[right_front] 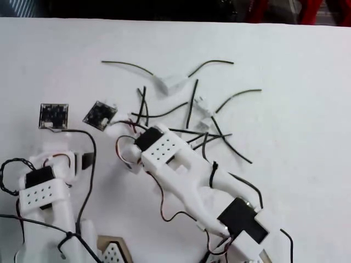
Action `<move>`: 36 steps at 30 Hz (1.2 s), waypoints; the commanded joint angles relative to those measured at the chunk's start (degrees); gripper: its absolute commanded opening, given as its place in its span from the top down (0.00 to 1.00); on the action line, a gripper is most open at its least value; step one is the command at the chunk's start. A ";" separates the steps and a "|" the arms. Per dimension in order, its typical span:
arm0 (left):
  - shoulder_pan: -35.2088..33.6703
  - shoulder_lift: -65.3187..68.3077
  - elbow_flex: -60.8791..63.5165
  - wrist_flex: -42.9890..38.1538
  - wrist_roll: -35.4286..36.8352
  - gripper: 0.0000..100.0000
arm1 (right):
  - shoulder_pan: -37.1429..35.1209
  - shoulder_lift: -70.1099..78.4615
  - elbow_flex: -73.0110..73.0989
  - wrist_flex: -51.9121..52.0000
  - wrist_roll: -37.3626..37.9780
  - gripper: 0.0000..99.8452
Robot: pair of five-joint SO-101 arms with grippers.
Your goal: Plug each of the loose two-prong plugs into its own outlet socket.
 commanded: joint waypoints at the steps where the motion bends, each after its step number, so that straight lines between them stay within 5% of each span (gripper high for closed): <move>1: -0.40 -1.36 -0.44 -1.05 0.35 0.67 | 0.92 2.15 -1.76 0.57 -0.53 0.98; 13: -0.40 -1.36 -0.44 -1.05 0.35 0.67 | 0.84 6.46 -2.73 0.57 -0.62 0.98; 23: -0.40 -1.36 -0.44 -1.05 0.26 0.67 | 3.12 -10.24 -7.56 4.70 -0.62 0.98; 36: -0.40 -1.36 0.53 -2.55 0.26 0.67 | 19.38 -17.27 -10.99 -2.59 -0.70 0.98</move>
